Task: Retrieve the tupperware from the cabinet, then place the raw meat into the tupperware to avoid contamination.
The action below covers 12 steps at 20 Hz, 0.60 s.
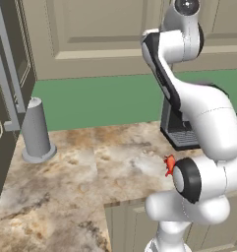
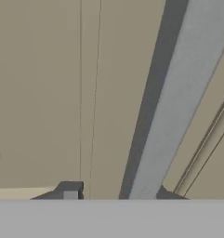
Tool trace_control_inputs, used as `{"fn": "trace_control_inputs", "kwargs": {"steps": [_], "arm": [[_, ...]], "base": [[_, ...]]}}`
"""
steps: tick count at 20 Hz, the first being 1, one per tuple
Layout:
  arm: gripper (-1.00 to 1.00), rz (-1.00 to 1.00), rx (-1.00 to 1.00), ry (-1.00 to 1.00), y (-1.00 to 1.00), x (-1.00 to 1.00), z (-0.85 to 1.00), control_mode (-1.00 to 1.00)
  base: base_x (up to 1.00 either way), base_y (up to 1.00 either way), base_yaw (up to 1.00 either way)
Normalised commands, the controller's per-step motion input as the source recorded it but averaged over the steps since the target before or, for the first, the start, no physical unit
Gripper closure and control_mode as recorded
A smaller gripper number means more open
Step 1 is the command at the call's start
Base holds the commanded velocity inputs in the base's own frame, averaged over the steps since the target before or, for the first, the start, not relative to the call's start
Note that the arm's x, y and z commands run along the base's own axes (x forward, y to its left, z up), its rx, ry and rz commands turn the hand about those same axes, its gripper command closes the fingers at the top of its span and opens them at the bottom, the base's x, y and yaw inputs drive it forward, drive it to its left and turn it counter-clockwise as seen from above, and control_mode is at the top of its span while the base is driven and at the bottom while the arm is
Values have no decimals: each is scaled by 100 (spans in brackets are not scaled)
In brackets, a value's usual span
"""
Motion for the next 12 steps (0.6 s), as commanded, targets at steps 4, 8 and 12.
{"fn": "trace_control_inputs", "kwargs": {"steps": [4,8,12], "arm": [[100,-8,2,1,1,-34,-5,-100],[100,-10,2,1,15,-65,0,-100],[100,-8,3,0,31,-82,0,-100]], "base": [[0,0,0],[0,0,0],[0,0,0]]}}
